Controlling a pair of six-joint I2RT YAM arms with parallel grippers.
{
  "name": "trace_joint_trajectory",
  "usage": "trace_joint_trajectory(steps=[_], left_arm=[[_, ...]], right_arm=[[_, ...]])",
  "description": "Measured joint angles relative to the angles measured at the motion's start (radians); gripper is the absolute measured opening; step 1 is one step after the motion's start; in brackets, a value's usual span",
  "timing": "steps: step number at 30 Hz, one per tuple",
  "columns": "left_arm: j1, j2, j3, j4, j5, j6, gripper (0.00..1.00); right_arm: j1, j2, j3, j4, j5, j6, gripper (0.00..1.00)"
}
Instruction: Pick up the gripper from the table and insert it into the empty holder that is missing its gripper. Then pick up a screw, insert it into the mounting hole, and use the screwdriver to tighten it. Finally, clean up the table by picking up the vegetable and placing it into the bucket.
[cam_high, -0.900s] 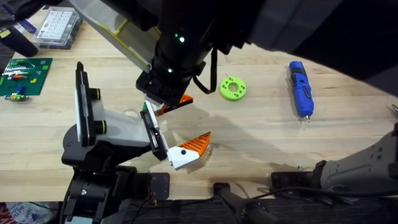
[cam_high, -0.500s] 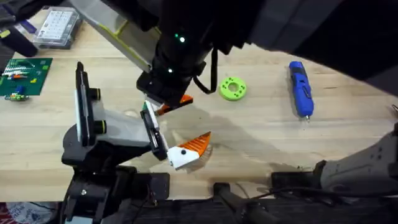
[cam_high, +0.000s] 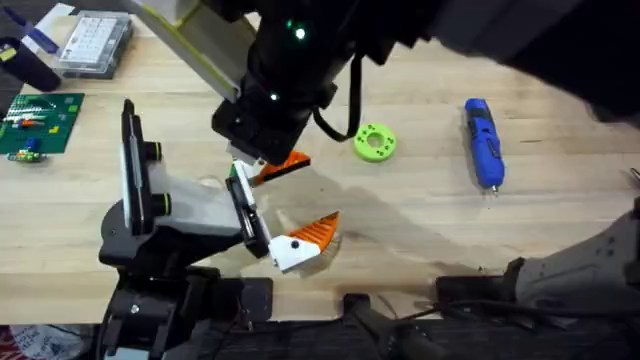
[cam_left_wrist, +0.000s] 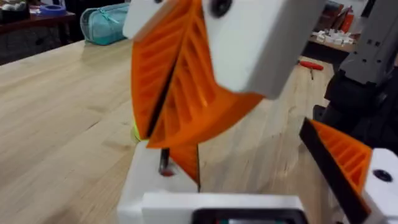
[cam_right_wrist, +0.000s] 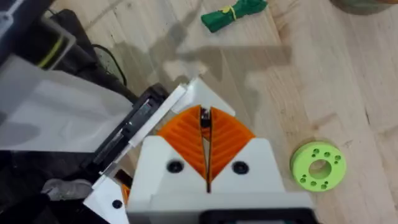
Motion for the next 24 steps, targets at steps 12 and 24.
trace_joint_trajectory(steps=[12,24], left_arm=[[0.0,0.0,0.0,0.0,0.0,0.0,0.988],[0.0,0.0,0.0,0.0,0.0,0.0,0.988]], right_arm=[[0.0,-0.002,0.029,-0.022,-0.005,0.005,0.009],[0.0,-0.002,0.029,-0.048,-0.005,0.005,0.009]])
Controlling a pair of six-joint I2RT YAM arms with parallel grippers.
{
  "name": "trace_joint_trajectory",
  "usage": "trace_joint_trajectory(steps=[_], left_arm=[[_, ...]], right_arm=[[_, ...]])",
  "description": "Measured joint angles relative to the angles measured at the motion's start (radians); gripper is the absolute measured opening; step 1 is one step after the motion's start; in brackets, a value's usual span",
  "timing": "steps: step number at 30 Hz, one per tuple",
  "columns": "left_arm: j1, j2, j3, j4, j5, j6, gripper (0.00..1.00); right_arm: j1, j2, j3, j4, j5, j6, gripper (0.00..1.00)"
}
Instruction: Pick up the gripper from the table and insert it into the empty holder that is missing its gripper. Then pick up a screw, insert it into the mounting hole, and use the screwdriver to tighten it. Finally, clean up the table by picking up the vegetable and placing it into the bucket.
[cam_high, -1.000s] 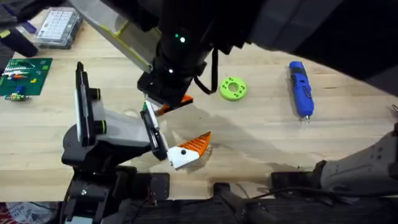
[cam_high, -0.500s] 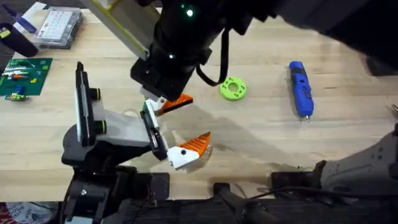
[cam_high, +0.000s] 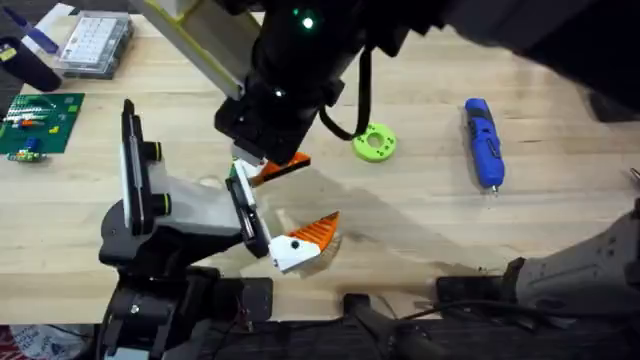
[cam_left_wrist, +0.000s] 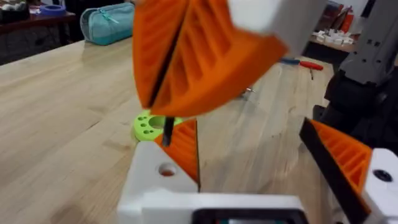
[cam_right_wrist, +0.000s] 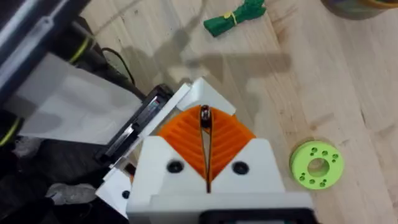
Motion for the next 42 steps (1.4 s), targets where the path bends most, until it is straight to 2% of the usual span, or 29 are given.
trace_joint_trajectory(steps=[10,42], left_arm=[[0.0,0.0,0.0,0.0,0.0,0.0,0.986],[0.0,0.0,0.0,0.0,0.0,0.0,0.986]], right_arm=[[0.0,0.046,0.002,0.001,0.0,0.0,0.009],[-0.002,0.056,-0.024,0.028,0.0,0.0,0.009]])
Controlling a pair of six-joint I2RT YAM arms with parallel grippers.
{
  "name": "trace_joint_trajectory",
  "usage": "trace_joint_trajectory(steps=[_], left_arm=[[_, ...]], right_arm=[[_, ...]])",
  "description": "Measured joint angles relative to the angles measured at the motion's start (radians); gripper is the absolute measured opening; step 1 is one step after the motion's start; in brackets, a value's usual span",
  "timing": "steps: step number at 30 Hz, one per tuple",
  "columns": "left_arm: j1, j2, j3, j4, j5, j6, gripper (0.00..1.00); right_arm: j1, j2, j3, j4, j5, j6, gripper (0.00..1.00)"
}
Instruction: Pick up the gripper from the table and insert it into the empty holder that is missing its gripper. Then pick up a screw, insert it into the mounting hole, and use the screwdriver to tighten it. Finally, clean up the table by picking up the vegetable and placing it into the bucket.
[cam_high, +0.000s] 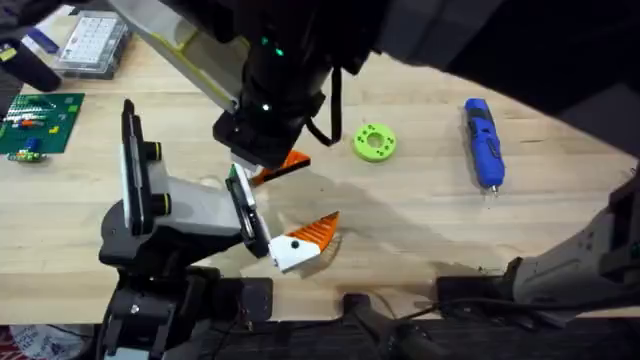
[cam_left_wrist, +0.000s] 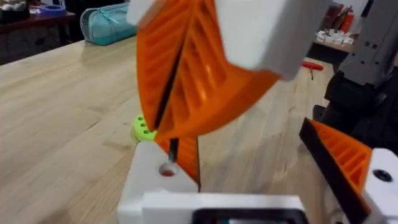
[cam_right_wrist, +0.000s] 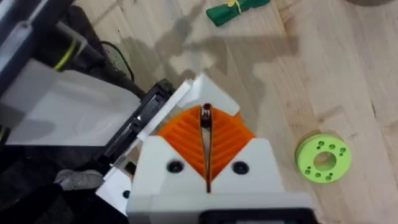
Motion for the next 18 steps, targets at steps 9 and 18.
trace_joint_trajectory(steps=[9,18], left_arm=[[0.0,0.0,0.0,0.0,0.0,0.0,0.986],[0.0,0.0,0.0,0.0,0.0,0.0,0.986]], right_arm=[[-0.002,0.0,-0.005,0.009,0.0,0.0,0.009],[-0.002,0.0,-0.026,0.025,0.0,0.0,0.009]])
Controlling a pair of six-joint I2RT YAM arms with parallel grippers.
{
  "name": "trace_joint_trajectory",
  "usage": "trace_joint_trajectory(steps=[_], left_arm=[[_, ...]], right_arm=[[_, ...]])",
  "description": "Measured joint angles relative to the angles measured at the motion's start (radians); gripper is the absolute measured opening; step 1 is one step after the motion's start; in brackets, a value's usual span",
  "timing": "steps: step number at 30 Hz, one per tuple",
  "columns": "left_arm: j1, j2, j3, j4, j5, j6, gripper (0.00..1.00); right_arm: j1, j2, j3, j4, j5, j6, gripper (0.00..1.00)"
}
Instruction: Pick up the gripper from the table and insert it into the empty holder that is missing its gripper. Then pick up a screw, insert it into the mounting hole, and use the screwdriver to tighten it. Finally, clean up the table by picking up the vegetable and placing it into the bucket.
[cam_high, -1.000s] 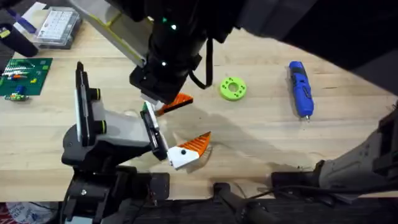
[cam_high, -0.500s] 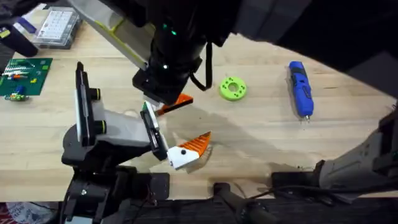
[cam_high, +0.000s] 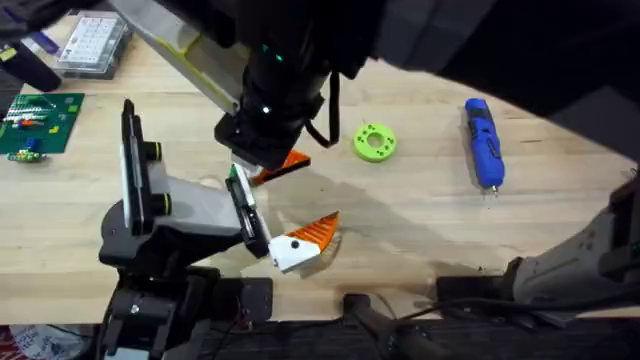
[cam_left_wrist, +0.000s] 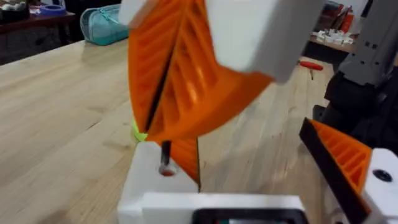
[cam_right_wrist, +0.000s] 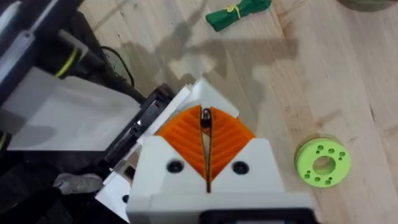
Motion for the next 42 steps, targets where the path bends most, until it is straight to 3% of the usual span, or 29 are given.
trace_joint_trajectory(steps=[26,39,40,42], left_arm=[[0.0,0.0,0.0,0.0,0.0,-0.008,0.986],[0.0,0.002,0.0,-0.001,0.0,-0.045,0.986],[0.0,0.002,0.0,-0.001,0.0,-0.045,0.986],[0.0,0.002,0.0,-0.001,0.003,-0.046,0.986]], right_arm=[[0.0,0.0,-0.051,0.042,0.0,0.0,0.009],[-0.003,0.0,-0.075,0.066,0.0,0.0,0.009],[-0.003,0.0,-0.076,0.066,-0.001,0.001,0.04],[-0.003,0.0,-0.077,0.068,-0.004,0.003,0.202]])
